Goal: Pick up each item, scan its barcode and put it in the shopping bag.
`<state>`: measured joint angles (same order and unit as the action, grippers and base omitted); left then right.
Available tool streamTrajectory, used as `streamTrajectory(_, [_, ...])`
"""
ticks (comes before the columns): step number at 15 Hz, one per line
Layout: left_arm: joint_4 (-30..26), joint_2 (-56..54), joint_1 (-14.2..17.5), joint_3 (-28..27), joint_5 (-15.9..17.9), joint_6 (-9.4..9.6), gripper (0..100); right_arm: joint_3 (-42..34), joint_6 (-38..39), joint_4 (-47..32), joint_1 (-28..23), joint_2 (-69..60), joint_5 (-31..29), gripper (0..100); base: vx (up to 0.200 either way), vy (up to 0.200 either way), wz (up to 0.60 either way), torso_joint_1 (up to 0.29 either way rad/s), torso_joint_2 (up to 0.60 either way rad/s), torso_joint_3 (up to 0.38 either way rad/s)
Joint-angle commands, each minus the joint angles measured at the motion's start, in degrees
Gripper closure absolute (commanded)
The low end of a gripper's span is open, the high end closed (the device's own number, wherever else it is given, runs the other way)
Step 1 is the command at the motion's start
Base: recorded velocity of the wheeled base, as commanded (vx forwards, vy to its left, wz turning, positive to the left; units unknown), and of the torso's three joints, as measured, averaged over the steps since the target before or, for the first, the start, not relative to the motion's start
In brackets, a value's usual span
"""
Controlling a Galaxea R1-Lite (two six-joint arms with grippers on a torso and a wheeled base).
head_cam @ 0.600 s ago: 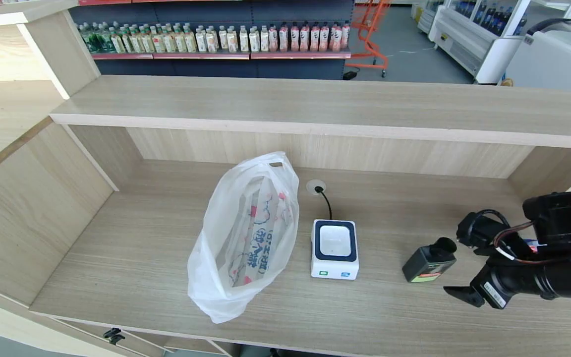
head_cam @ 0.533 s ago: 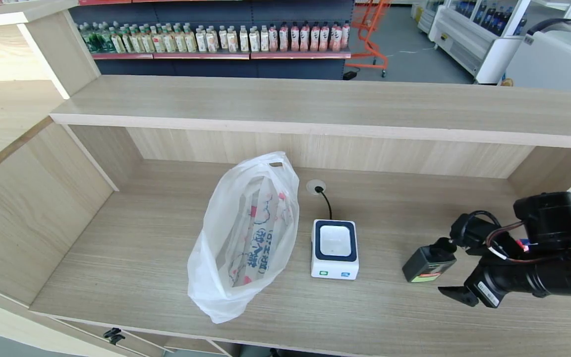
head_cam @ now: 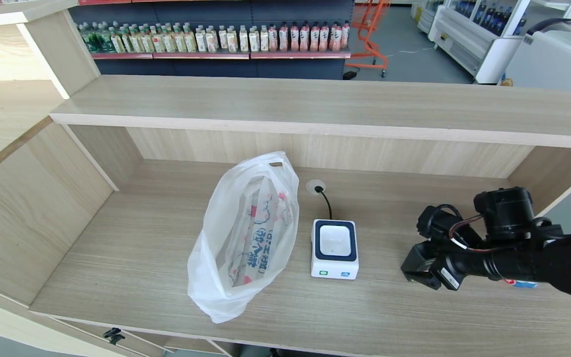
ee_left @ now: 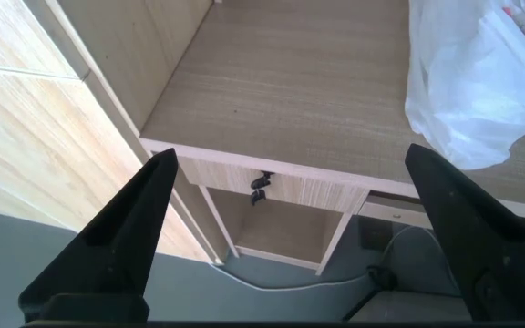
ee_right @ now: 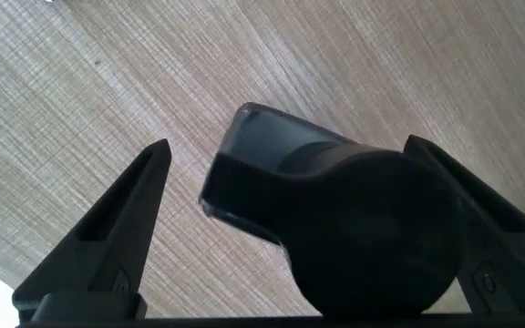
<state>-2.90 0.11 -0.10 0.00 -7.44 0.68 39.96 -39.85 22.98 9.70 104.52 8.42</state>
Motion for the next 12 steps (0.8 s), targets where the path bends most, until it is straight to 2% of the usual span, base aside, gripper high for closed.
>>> streamTrajectory(1, [0.0, 0.0, 0.0, 0.0, 0.0, 0.02, 0, 0.2, -0.1, -0.2, 0.7, 1.0, 0.1, 0, 0.000, 0.000, 0.00, 0.000, 0.00, 0.000])
streamTrajectory(9, [0.0, 0.0, 0.0, 0.0, 0.0, 0.02, 0, -1.6, 0.1, 2.7, 0.5, -0.5, 4.3, 0, 0.000, 0.000, 0.00, 0.000, 0.00, 0.000])
streamTrajectory(10, [0.0, 0.0, 0.0, 0.0, 0.0, 0.02, 0, -1.9, 0.1, 2.7, 0.0, -1.2, 4.9, 100, 0.000, 0.000, 0.00, 0.000, 0.00, 0.000])
streamTrajectory(12, [0.0, 0.0, 0.0, 0.0, 0.0, 0.02, 0, -2.4, 0.6, 2.7, -0.5, -2.4, 5.7, 100, 0.000, 0.000, 0.00, 0.000, 0.00, 0.000])
